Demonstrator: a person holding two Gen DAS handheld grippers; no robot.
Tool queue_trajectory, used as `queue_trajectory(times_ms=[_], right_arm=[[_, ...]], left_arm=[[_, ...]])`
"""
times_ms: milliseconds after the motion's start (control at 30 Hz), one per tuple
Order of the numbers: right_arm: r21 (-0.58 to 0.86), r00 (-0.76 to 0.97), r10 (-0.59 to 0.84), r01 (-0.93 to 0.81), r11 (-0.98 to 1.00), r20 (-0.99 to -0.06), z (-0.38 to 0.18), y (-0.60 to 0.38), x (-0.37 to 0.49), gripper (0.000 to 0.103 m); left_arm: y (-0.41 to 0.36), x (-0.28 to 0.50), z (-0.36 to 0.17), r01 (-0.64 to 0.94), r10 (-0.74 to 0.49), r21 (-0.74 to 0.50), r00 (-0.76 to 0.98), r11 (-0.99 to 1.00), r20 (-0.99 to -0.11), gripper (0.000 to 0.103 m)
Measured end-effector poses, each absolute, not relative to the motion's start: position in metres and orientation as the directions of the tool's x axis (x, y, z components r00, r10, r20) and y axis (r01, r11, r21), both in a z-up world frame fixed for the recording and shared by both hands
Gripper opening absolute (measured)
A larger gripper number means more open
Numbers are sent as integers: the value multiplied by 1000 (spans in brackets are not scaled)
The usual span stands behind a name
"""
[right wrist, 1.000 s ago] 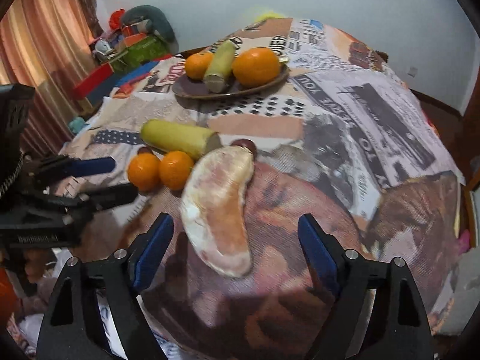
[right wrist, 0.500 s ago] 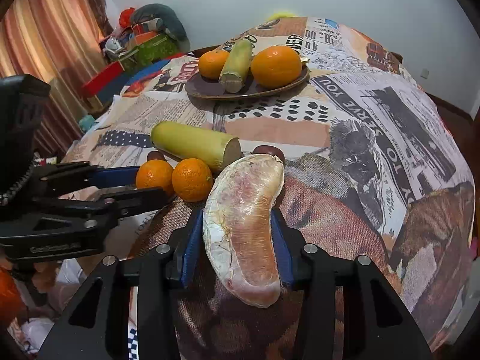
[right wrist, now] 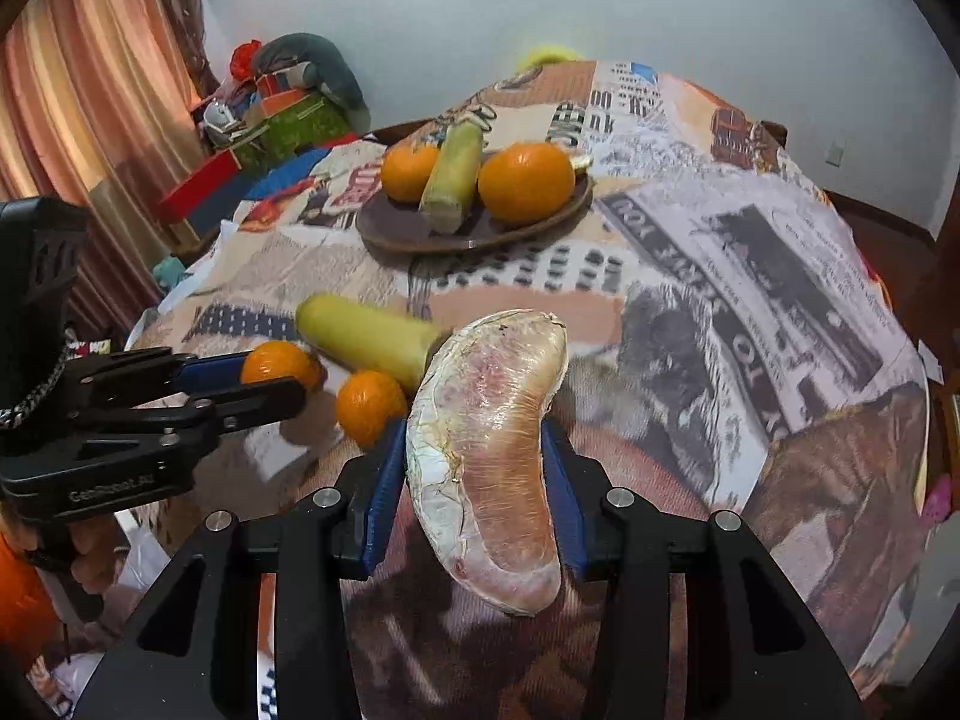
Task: Organize fruits
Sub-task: 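Carry the tangerine and pomelo segment onto the grey plate and open both grippers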
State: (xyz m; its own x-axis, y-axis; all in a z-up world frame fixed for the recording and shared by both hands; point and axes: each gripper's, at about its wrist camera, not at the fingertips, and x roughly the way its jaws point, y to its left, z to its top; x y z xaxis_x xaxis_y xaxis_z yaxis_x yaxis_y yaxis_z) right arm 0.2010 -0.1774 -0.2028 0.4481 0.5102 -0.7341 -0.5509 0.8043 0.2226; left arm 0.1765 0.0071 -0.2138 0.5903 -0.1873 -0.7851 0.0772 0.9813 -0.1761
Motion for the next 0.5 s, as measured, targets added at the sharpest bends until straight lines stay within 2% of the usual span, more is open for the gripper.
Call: queue_trajectory(times_ms=[500], right_arm=[[222, 511, 557, -575, 788, -654, -163, -152, 240, 41]], left_arm=[[47, 209, -176, 21, -126, -152, 682, 988, -721, 37]])
